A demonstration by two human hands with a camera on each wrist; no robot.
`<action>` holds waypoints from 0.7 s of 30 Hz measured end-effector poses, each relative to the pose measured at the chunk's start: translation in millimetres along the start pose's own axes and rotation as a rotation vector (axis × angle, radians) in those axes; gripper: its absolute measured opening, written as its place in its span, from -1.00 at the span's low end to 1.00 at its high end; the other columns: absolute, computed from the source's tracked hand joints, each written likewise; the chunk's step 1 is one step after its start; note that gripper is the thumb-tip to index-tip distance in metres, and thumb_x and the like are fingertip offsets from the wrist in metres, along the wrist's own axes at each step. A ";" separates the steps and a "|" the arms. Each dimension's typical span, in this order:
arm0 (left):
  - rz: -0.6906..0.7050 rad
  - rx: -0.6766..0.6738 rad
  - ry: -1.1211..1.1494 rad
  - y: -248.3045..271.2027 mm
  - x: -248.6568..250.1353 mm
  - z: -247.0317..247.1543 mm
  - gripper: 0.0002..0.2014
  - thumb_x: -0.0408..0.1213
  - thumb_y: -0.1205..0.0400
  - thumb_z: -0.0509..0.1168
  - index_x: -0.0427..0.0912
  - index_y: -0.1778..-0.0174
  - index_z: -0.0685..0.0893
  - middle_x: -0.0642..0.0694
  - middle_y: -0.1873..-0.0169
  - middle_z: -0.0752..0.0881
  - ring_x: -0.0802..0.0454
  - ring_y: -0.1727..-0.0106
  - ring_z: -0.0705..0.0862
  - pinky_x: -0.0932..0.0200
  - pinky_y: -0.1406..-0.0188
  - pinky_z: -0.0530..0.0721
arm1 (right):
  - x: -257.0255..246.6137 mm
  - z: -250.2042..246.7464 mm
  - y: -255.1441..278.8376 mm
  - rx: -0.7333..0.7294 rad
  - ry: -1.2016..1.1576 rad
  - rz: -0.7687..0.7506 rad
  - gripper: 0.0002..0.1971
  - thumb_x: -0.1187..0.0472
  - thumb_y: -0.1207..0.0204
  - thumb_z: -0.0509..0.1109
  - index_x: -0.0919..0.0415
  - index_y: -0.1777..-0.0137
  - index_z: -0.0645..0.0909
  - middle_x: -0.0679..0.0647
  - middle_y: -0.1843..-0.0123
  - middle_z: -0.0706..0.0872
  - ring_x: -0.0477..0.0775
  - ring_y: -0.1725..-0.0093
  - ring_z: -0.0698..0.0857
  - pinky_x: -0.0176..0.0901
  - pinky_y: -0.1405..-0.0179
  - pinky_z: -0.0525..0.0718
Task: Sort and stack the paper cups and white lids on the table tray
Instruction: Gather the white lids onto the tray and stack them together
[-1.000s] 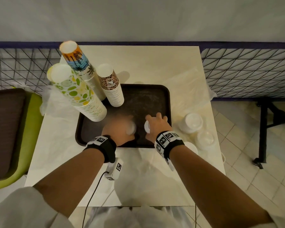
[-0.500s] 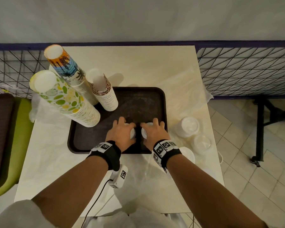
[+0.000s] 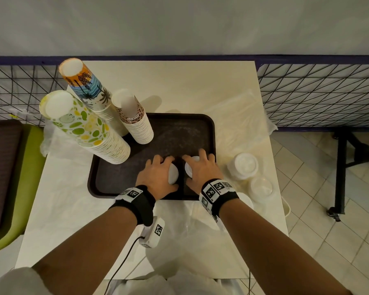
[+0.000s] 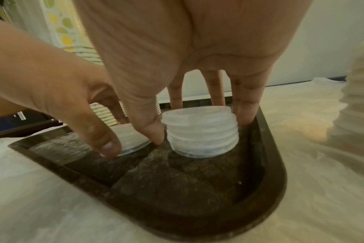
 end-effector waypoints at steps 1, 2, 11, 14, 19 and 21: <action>-0.006 -0.003 0.020 1.2 -2.5 -0.6 -0.12 0.22 -0.45 0.51 0.17 -0.64 0.26 -0.12 -0.46 0.39 -0.26 -0.47 0.45 -0.21 -0.23 0.70 | 1.9 0.2 -0.9 -0.004 -0.011 0.008 -0.25 0.05 -0.50 0.53 -0.26 -0.62 0.26 0.15 -0.59 0.21 0.37 -0.48 0.35 0.19 -0.40 0.60; -0.002 -0.004 0.039 2.2 -4.1 -0.7 -0.16 0.19 -0.46 0.52 0.16 -0.62 0.29 -0.12 -0.45 0.41 -0.26 -0.46 0.46 -0.22 -0.24 0.69 | 3.3 1.1 -2.1 -0.011 -0.020 0.013 -0.28 0.09 -0.51 0.53 -0.23 -0.62 0.29 0.15 -0.56 0.25 0.35 -0.46 0.37 0.18 -0.39 0.61; 0.059 0.080 0.096 -9.3 2.6 -9.8 -0.40 0.04 -0.52 0.54 0.10 -0.44 0.48 -0.11 -0.39 0.53 -0.21 -0.39 0.54 -0.12 -0.29 0.70 | 6.6 -9.9 -26.5 0.026 -0.014 0.003 -0.29 0.24 -0.57 0.51 -0.18 -0.64 0.31 0.18 -0.65 0.24 0.36 -0.53 0.38 0.19 -0.46 0.58; 0.064 0.087 0.081 -15.3 7.1 -11.4 -0.43 0.06 -0.53 0.54 0.14 -0.40 0.47 -0.08 -0.36 0.51 -0.18 -0.38 0.53 -0.13 -0.22 0.73 | 8.3 -10.6 -33.3 0.020 -0.010 0.011 -0.25 0.24 -0.58 0.48 -0.23 -0.67 0.24 0.22 -0.74 0.12 0.42 -0.66 0.23 0.23 -0.62 0.41; 0.072 0.089 0.095 -14.1 9.8 -6.5 -0.42 0.11 -0.52 0.53 0.15 -0.41 0.48 -0.06 -0.47 0.44 -0.21 -0.44 0.48 -0.18 -0.27 0.72 | 7.7 -14.1 -31.9 0.009 -0.011 -0.009 -0.19 0.15 -0.58 0.48 -0.31 -0.70 0.13 0.23 -0.81 -0.05 0.46 -0.76 -0.01 0.28 -0.75 0.09; 0.074 0.098 0.097 -11.6 9.9 -7.1 -0.39 0.14 -0.52 0.51 0.14 -0.46 0.49 -0.07 -0.54 0.39 -0.23 -0.49 0.45 -0.20 -0.33 0.69 | 7.7 -18.2 -27.1 0.006 -0.038 -0.018 -0.18 0.11 -0.57 0.49 -0.30 -0.71 0.11 0.22 -0.81 -0.08 0.47 -0.76 -0.03 0.28 -0.74 0.11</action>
Point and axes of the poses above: each hand's wrist, its own y-axis away from the middle knuckle, its own z-axis out of the palm, x = y × z, the point moved 9 cm from there along -y, towards the middle knuckle
